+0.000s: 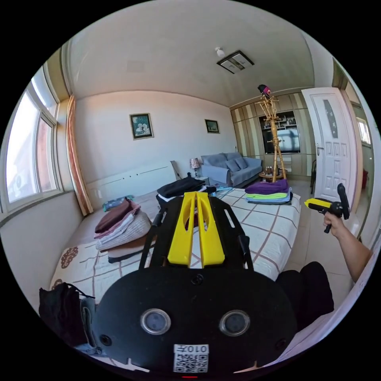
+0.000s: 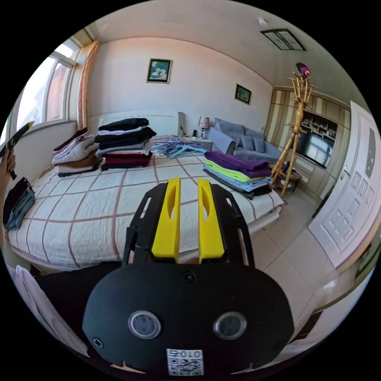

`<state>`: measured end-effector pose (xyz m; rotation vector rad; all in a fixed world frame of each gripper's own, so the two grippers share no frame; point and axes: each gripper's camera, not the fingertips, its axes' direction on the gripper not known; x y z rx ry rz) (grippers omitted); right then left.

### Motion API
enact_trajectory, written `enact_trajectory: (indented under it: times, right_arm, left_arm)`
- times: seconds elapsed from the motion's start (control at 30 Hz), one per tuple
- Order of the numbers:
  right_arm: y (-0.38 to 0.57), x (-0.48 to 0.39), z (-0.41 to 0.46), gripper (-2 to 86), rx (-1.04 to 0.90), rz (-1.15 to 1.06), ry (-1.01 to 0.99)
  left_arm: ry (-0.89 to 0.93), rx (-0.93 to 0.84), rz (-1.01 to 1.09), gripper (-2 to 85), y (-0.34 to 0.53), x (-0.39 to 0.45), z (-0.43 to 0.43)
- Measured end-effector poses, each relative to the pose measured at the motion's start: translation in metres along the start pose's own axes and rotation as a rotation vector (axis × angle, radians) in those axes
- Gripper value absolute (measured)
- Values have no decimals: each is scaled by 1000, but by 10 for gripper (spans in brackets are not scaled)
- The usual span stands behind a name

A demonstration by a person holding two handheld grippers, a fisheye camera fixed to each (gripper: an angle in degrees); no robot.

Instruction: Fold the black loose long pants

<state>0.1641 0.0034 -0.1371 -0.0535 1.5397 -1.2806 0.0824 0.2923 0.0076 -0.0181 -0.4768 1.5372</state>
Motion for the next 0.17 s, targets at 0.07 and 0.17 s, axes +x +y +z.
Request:
enact_trajectory:
  times: [0.07, 0.17]
  right_arm:
    - [-10, 44, 22, 104, 5, 82, -7]
    - [-32, 107, 67, 123, 9, 180, 3]
  left_arm:
    - [68, -27, -45, -2, 10, -1, 20]
    - [19, -101, -41, -2, 18, 1, 40]
